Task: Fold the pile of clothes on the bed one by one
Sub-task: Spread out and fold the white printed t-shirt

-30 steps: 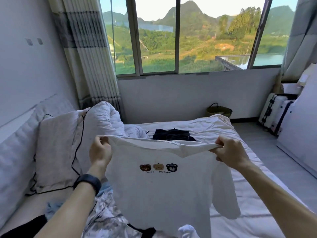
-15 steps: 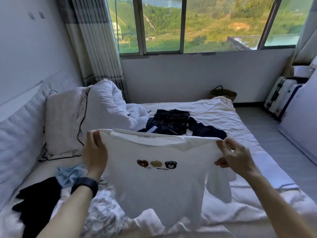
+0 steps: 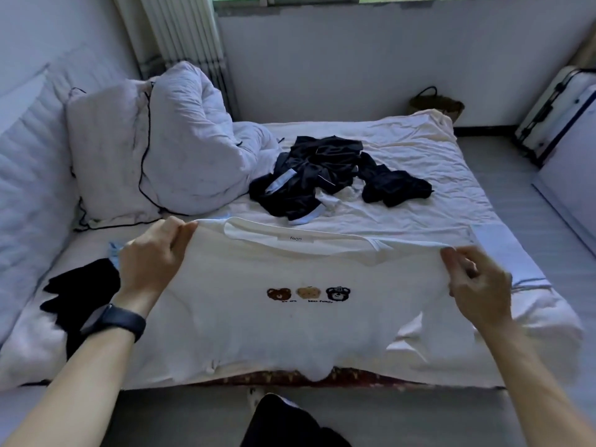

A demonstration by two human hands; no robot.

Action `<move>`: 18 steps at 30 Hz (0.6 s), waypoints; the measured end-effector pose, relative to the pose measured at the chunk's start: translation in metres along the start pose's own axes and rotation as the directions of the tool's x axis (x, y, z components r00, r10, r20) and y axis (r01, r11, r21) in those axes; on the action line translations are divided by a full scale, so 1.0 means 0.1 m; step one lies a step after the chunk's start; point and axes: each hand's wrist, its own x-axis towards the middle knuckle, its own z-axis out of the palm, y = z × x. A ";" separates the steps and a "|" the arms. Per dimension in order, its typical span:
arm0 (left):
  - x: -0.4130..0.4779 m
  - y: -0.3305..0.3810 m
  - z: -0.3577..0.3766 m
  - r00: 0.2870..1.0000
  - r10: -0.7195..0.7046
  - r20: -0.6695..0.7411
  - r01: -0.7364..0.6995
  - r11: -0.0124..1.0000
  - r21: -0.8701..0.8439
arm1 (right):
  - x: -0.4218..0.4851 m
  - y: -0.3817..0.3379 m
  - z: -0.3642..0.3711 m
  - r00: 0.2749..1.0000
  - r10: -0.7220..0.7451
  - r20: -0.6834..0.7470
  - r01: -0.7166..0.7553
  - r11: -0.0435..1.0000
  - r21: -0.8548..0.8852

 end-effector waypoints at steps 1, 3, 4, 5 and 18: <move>0.06 -0.01 0.01 1.000 -0.016 0.011 0.016 1.000 -0.008 | 0.04 0.00 0.04 1.000 -0.018 -0.016 0.018 1.000 -0.005; 0.20 -0.06 0.08 0.997 -0.053 0.052 0.055 0.998 -0.034 | 0.19 -0.02 0.14 0.996 -0.071 -0.057 0.070 0.997 -0.024; 0.29 -0.09 0.15 0.994 -0.076 0.079 0.080 0.996 -0.047 | 0.28 -0.05 0.21 0.992 -0.099 -0.075 0.096 0.994 -0.042; 0.38 -0.12 0.25 0.989 -0.094 0.111 0.101 0.993 -0.057 | 0.38 -0.07 0.30 0.989 -0.120 -0.087 0.115 0.991 -0.063; 1.29 -0.53 3.35 0.890 0.009 0.456 -0.005 1.000 -0.011 | 2.02 0.89 2.53 0.874 0.342 0.345 -0.147 0.863 -0.483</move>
